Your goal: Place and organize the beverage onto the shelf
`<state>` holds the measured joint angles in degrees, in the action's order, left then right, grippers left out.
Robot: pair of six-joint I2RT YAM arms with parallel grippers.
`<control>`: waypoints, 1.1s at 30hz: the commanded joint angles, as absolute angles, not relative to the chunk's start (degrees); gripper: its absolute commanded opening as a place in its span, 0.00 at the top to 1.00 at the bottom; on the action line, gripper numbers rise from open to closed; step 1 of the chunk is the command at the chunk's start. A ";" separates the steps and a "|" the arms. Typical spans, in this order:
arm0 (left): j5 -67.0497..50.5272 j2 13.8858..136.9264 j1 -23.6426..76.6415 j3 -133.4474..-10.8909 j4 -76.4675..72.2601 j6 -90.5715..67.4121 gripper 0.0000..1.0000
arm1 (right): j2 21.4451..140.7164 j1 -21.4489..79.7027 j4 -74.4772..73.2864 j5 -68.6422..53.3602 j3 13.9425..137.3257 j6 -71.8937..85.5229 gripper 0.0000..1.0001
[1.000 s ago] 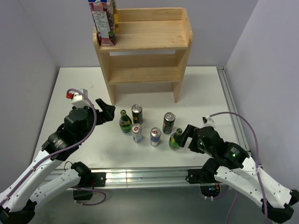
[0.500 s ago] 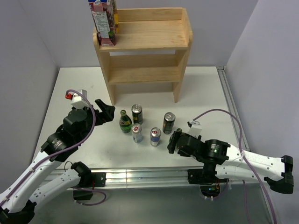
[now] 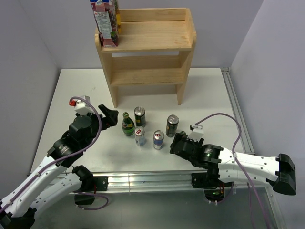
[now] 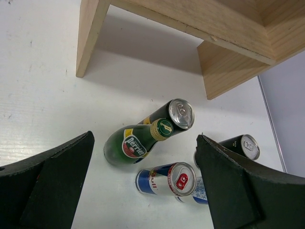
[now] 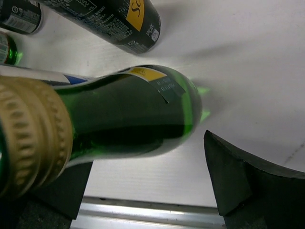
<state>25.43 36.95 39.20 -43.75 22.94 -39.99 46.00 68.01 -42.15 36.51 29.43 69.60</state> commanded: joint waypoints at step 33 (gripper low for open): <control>26.02 32.96 39.55 -32.17 7.30 -40.61 0.04 | 81.03 81.30 -37.45 73.65 29.54 98.09 0.00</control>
<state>26.17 33.08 39.33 -32.47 10.50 -40.18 80.31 81.14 -37.21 66.74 28.95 95.57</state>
